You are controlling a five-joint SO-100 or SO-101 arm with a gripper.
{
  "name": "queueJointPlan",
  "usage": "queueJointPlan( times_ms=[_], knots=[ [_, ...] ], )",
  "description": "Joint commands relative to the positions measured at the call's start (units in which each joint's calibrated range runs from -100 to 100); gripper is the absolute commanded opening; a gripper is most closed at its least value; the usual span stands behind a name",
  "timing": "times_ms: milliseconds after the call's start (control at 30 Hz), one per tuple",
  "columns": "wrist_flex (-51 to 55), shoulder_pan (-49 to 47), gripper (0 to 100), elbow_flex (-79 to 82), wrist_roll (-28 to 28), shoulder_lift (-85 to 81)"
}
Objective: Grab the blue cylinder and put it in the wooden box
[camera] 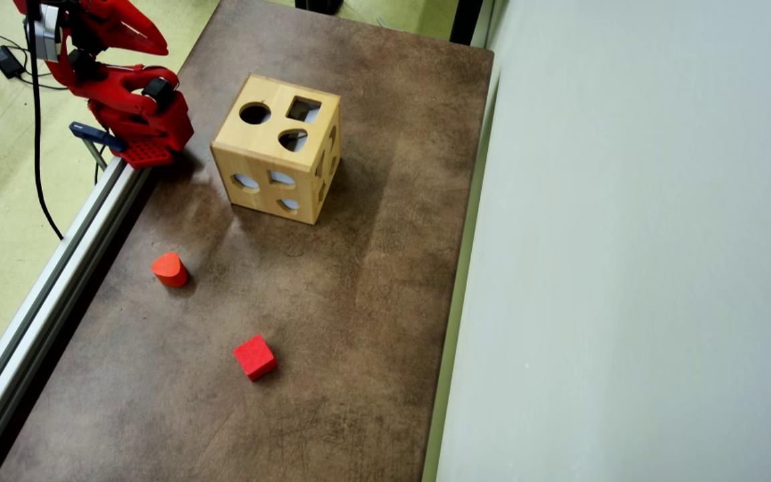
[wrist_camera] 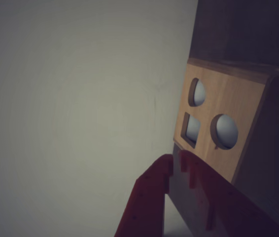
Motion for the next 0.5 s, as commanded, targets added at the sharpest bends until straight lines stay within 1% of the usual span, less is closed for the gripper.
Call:
queueJointPlan(
  times_ms=[0, 467],
  knots=[
    [0.02, 0.30, 3, -0.18, 0.00, 0.18],
    [0.02, 0.30, 3, -0.18, 0.00, 0.18]
  ],
)
